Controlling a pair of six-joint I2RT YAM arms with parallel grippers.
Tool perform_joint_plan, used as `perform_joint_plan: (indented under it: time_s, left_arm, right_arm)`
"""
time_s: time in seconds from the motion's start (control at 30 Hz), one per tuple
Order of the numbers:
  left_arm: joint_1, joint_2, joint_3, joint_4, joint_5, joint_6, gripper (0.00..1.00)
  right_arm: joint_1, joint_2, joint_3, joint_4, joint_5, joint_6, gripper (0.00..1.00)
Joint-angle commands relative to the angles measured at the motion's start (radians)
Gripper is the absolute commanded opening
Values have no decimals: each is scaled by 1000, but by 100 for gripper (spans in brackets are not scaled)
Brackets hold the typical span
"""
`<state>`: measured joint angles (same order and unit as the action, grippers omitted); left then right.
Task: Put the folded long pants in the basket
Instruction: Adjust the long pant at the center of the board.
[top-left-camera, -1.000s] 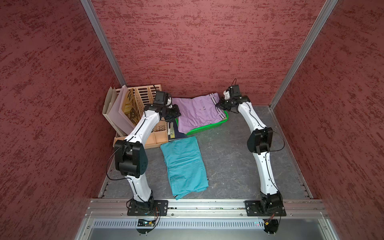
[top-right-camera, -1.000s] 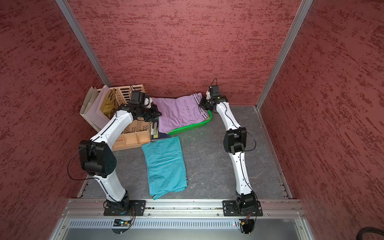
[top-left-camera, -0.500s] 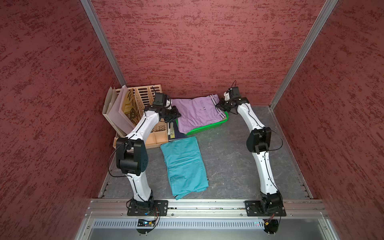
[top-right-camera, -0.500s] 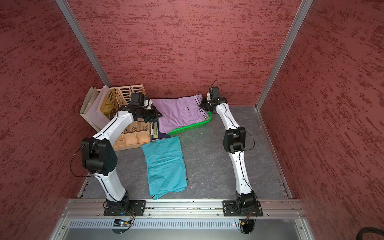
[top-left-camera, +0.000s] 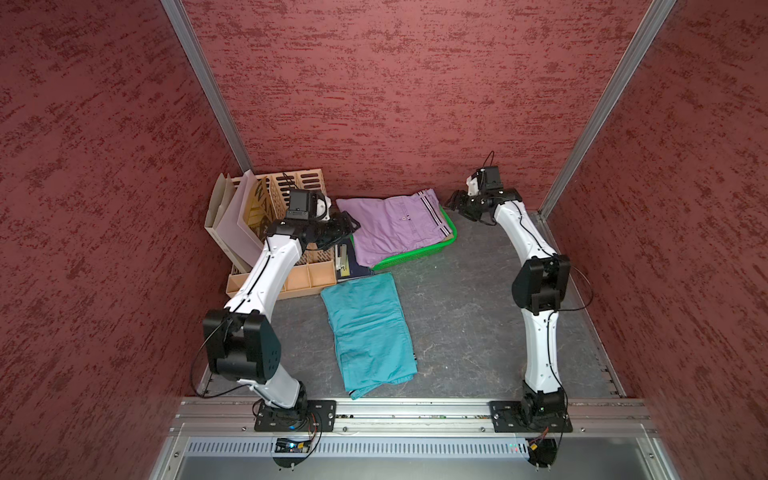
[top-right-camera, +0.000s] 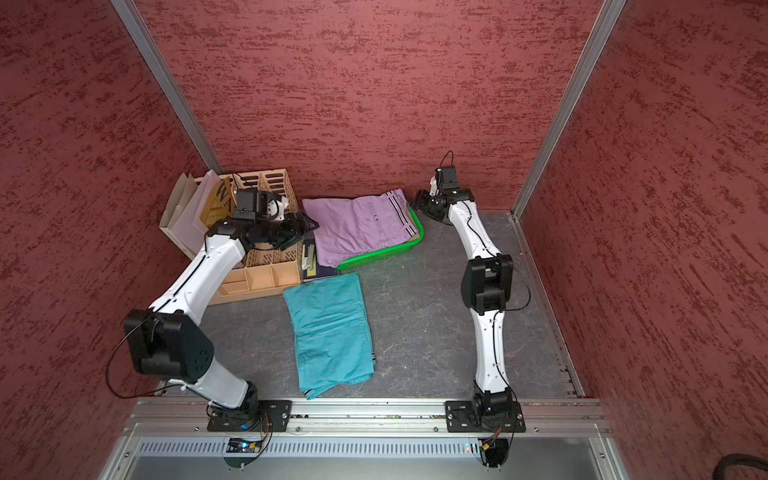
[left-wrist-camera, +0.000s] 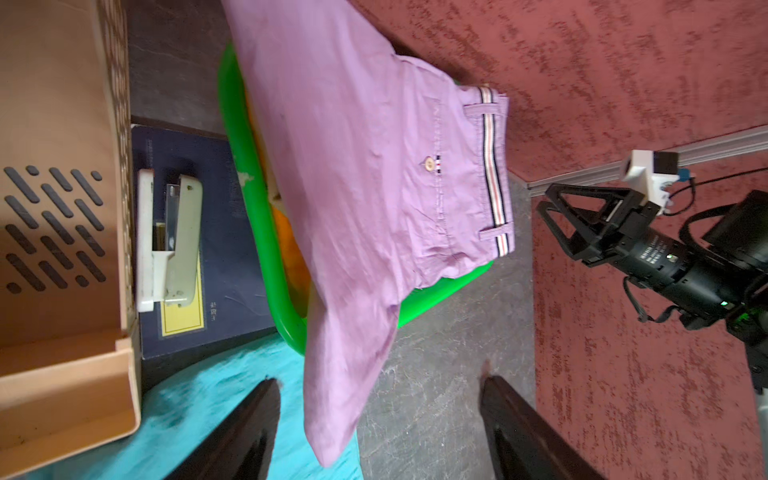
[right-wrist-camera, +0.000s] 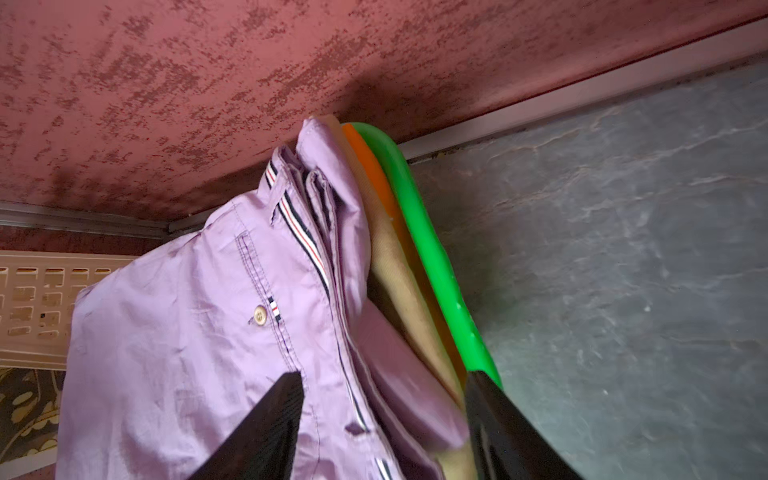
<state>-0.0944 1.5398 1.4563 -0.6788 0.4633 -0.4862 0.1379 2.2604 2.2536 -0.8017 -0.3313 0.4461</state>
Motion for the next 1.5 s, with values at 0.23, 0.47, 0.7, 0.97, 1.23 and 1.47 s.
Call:
perform_joint_plan:
  time_s: [0.23,0.47,0.7,0.97,1.23,1.47]
  left_arm:
    - [-2,-313,-357,-70,4,-49,76]
    - [-77,-465,-632,-18,-8,-146,72]
    - [-206,-460,-785,104,-48,-235,70]
    - [-219,-440,-834,144,-80,-255,67]
    - [-217,-451,-850,141,-70,-251,66]
    - [-209,-479,-860,124,-63,-240,66]
  right_arm:
    - [10,-480,-710,284,-71,115,65]
    - [246,-812,-1265,513,-171,341,64]
    - [590,-951,-1454,594,-56,404,48]
    - [906,-737,-1382,662,-20,426,22]
    - [951,-502,-1338,583,43,490,7]
    - [834,-548,-1370,237,220,405,3]
